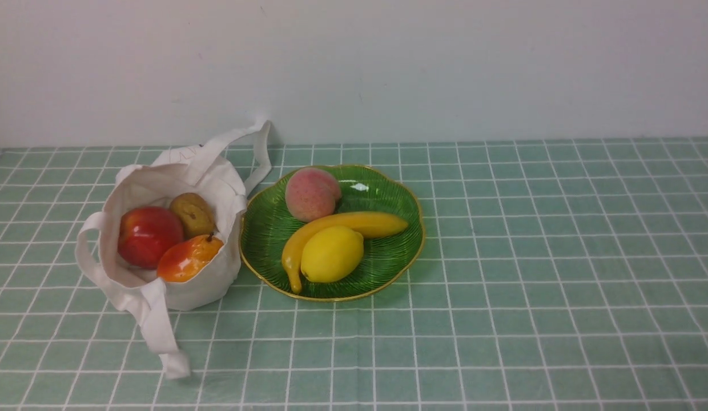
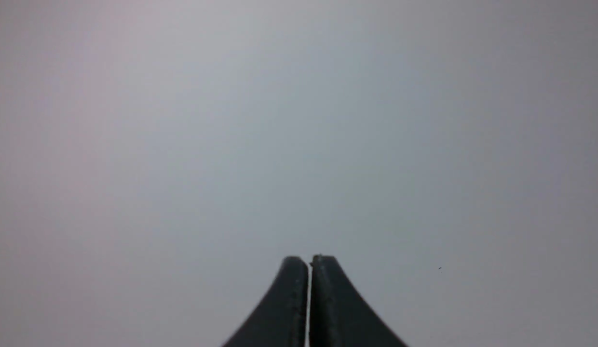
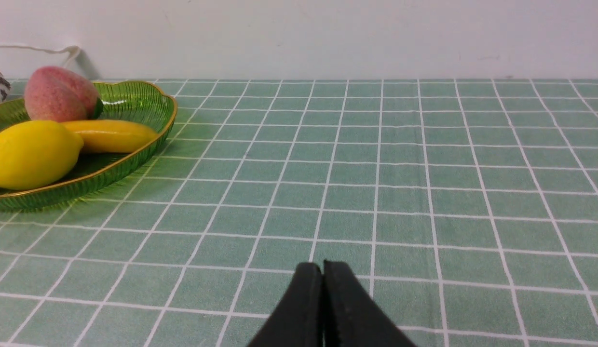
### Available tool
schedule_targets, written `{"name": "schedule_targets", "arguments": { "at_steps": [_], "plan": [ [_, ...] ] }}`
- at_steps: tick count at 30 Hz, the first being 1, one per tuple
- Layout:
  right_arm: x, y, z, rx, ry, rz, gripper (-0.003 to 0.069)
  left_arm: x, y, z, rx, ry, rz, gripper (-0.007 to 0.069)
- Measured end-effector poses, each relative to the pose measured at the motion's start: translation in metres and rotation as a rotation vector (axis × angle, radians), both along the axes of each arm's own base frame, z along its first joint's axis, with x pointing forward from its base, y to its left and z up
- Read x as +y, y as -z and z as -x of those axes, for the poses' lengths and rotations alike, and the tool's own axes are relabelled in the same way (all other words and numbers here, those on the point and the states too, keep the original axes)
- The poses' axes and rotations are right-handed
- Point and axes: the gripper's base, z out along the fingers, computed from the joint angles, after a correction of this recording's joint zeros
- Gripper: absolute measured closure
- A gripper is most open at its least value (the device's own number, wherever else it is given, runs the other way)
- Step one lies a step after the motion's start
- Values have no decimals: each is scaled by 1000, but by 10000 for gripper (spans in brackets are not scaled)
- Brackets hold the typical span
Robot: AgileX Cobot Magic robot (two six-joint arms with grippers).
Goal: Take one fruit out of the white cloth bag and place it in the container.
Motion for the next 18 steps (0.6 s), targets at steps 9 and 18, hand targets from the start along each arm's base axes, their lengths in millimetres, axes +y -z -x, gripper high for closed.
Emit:
{"name": "schedule_targets", "arguments": {
  "at_steps": [9,18],
  "plan": [
    [0,0,0,0,0,0,671,-26,72,-62,361,21,50,632],
    [0,0,0,0,0,0,671,-25,213,-91,710,-158,17,632]
  ]
}}
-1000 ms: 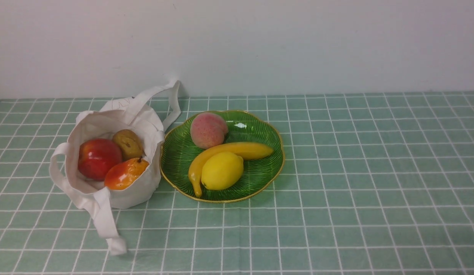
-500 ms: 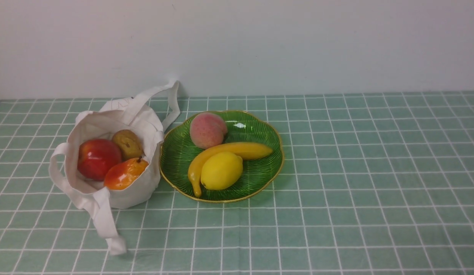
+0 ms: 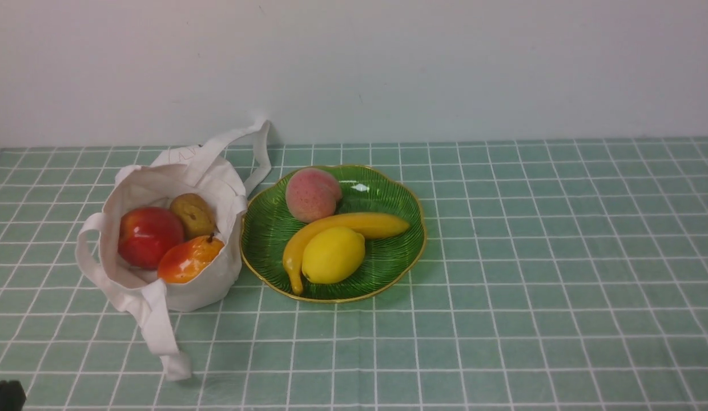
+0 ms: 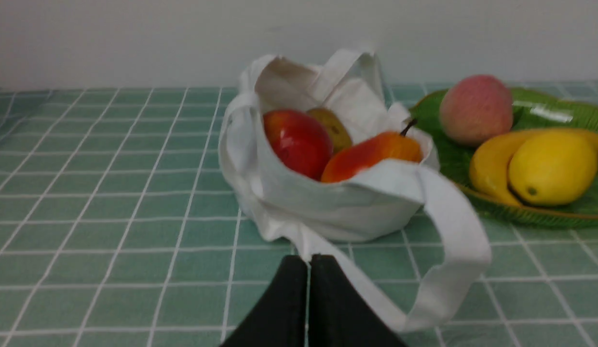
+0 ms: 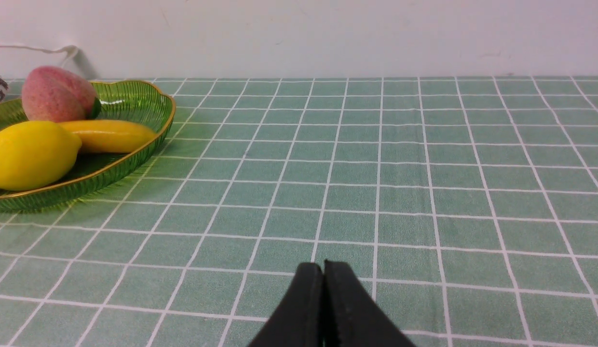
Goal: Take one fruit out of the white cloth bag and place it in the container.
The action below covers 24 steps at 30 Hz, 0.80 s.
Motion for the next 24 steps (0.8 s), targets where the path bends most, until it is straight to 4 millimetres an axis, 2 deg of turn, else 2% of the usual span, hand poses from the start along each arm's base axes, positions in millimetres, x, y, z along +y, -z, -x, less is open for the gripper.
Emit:
{"name": "schedule_targets", "arguments": {
  "at_steps": [7,24],
  "plan": [
    [0,0,0,0,0,-1,671,1,11,3,76,2,-67,632],
    [0,0,0,0,0,-1,671,1,11,3,81,-6,-35,632]
  ]
}}
